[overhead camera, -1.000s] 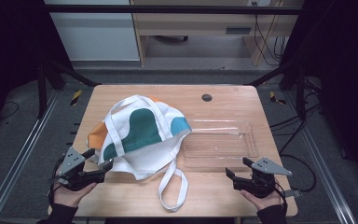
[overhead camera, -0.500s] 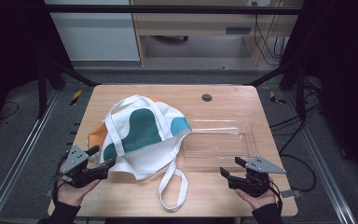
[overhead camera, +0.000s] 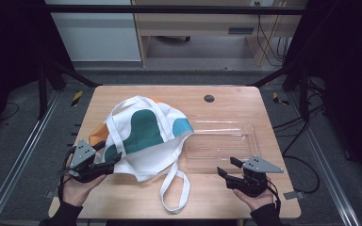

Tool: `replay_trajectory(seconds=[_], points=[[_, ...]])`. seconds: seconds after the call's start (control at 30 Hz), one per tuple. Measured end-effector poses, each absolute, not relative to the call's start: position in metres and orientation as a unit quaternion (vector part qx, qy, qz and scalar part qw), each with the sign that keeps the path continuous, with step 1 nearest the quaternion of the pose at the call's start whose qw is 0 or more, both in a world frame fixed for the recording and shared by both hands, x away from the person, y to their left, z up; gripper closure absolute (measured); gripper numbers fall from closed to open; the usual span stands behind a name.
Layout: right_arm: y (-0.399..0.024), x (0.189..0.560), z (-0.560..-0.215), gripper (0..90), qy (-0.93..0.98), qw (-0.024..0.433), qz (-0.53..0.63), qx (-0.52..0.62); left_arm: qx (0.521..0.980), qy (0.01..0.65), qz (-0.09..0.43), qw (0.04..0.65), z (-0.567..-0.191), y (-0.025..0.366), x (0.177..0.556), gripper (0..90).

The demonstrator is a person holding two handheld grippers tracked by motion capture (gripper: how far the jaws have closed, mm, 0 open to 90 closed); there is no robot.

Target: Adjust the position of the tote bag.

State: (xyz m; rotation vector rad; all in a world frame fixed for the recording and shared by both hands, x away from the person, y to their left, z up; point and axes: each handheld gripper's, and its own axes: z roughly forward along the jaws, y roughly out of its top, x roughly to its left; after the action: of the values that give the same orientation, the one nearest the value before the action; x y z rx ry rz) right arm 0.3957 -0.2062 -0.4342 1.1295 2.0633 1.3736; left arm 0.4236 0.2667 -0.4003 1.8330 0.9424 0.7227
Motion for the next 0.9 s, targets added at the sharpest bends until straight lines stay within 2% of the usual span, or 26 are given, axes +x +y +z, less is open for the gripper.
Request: replay_trajectory(seconds=[0.53,0.9], points=[[-0.188,0.399,-0.432,43.0,0.750,0.192,0.499,0.389,0.744,0.397,0.293,0.451,-0.407,0.269,0.437,34.4],[-0.177,0.402,-0.433,44.7,0.755,0.189,0.500,0.380,0.749,0.393,0.286,0.450,-0.415,0.275,0.437,45.3]])
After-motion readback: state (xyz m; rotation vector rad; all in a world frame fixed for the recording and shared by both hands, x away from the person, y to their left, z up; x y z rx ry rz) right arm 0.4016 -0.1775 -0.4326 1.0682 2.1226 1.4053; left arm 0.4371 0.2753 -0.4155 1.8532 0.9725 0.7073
